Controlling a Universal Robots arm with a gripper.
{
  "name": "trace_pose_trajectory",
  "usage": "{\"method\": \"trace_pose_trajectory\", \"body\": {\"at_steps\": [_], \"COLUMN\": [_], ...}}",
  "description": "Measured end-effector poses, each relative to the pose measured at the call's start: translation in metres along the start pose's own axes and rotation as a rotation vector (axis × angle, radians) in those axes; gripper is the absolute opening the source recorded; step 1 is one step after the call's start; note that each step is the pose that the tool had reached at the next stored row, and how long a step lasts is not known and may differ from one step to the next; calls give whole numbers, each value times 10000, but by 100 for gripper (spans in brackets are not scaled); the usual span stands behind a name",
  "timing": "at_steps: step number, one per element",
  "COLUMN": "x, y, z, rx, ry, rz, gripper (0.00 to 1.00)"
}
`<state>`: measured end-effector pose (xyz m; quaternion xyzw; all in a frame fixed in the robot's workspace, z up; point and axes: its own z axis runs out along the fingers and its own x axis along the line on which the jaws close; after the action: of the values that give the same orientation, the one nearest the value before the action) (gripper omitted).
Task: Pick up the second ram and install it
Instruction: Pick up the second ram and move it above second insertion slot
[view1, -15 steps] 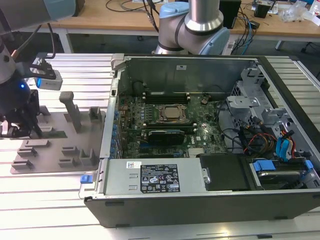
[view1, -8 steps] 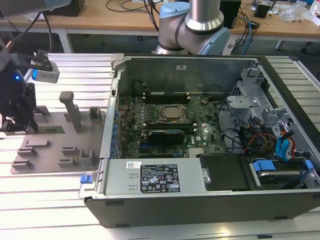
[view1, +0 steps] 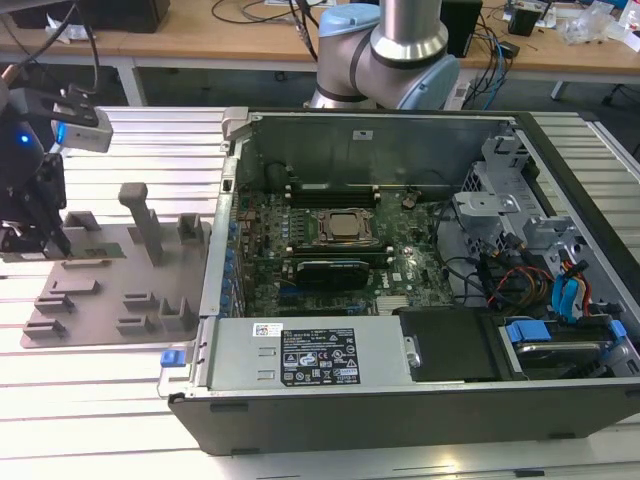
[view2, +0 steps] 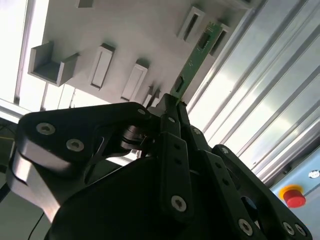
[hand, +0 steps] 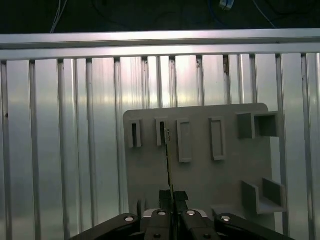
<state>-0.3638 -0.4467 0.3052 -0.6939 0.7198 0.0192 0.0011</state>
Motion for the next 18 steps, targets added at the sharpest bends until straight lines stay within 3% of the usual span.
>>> {"method": "trace_pose_trajectory", "body": {"at_steps": [8, 13, 18], "x": [-5, -9, -11], "y": [4, 8, 10], "z": [-163, -309, -391], "rx": [0, 1, 0], "ry": [-1, -3, -3], "rz": [0, 0, 0], "gripper": [13, 13, 13]}}
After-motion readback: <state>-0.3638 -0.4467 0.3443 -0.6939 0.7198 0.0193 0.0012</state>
